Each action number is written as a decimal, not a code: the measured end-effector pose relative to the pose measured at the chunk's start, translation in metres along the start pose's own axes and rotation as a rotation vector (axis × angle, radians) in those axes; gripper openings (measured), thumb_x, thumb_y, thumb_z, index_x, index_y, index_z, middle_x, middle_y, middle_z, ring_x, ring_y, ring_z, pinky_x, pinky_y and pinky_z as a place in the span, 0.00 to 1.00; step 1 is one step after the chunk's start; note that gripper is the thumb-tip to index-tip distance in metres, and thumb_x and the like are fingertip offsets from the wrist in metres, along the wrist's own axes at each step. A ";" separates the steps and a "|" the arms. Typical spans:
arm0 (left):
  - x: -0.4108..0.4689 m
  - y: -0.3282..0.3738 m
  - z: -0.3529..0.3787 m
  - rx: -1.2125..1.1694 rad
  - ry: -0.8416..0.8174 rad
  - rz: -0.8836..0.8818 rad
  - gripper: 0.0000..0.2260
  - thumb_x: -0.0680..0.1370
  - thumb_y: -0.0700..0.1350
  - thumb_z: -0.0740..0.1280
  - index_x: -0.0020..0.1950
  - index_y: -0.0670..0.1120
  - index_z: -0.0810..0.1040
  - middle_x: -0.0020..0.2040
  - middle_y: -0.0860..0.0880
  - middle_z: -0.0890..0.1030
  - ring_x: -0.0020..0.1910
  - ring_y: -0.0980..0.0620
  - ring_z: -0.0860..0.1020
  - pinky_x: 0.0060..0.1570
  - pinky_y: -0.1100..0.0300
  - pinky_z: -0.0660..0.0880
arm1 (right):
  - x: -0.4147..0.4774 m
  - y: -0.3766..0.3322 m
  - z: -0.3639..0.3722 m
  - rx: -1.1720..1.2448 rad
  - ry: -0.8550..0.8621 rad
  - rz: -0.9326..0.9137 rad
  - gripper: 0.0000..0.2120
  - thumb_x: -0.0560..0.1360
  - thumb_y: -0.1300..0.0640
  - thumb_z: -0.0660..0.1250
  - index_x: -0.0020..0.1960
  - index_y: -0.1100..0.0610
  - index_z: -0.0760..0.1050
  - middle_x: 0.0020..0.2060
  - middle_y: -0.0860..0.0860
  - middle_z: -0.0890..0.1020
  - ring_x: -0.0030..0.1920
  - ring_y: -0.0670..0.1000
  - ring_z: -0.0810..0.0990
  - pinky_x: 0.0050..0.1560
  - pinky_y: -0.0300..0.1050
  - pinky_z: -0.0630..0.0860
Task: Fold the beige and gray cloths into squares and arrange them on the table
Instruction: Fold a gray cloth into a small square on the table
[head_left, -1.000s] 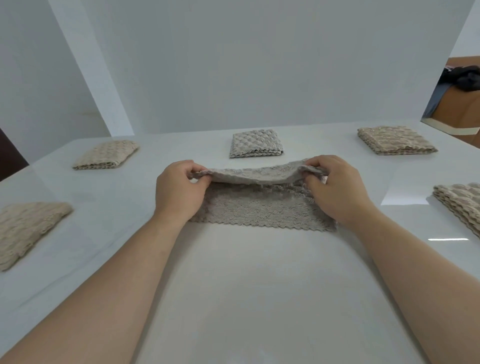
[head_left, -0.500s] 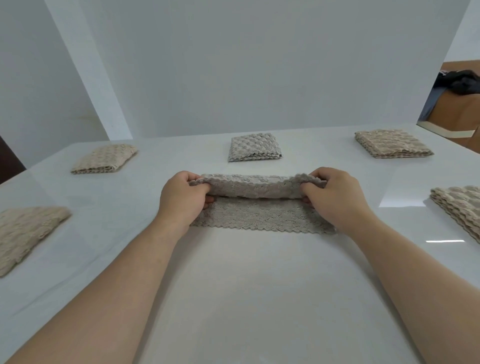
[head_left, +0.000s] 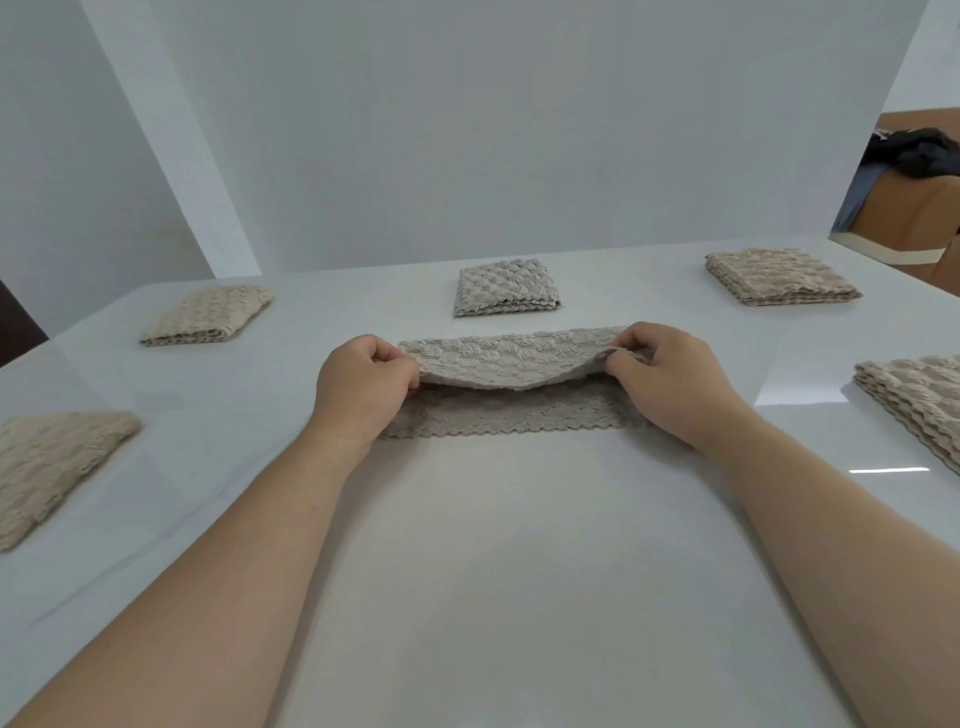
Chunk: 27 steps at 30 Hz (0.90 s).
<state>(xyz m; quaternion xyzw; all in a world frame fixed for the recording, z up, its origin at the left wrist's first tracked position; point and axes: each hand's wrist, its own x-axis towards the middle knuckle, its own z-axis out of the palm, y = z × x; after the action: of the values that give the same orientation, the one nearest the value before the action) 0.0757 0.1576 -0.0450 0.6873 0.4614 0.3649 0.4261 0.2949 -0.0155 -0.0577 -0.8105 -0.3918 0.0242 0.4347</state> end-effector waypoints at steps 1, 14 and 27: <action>0.000 0.000 -0.001 0.001 0.001 0.010 0.05 0.65 0.44 0.70 0.37 0.43 0.80 0.38 0.50 0.84 0.44 0.45 0.82 0.50 0.48 0.80 | -0.001 -0.001 0.000 -0.005 0.015 -0.020 0.05 0.77 0.53 0.68 0.44 0.52 0.80 0.37 0.43 0.79 0.40 0.41 0.76 0.38 0.36 0.68; 0.004 -0.010 0.001 0.148 -0.019 0.099 0.07 0.76 0.35 0.68 0.49 0.46 0.80 0.48 0.51 0.83 0.33 0.50 0.83 0.24 0.68 0.72 | -0.002 0.000 0.001 -0.017 0.017 0.070 0.09 0.76 0.60 0.62 0.50 0.51 0.80 0.47 0.46 0.82 0.46 0.53 0.82 0.46 0.46 0.79; 0.001 -0.009 0.000 0.393 -0.039 0.171 0.13 0.71 0.33 0.63 0.44 0.49 0.81 0.43 0.53 0.82 0.41 0.54 0.79 0.37 0.61 0.74 | -0.001 0.003 -0.001 -0.117 0.001 0.045 0.13 0.73 0.65 0.58 0.48 0.55 0.79 0.42 0.50 0.81 0.42 0.54 0.80 0.40 0.43 0.73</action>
<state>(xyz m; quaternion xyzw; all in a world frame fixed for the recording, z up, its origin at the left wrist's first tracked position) 0.0734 0.1603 -0.0528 0.8007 0.4555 0.2890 0.2604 0.2966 -0.0176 -0.0595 -0.8432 -0.3739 0.0104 0.3860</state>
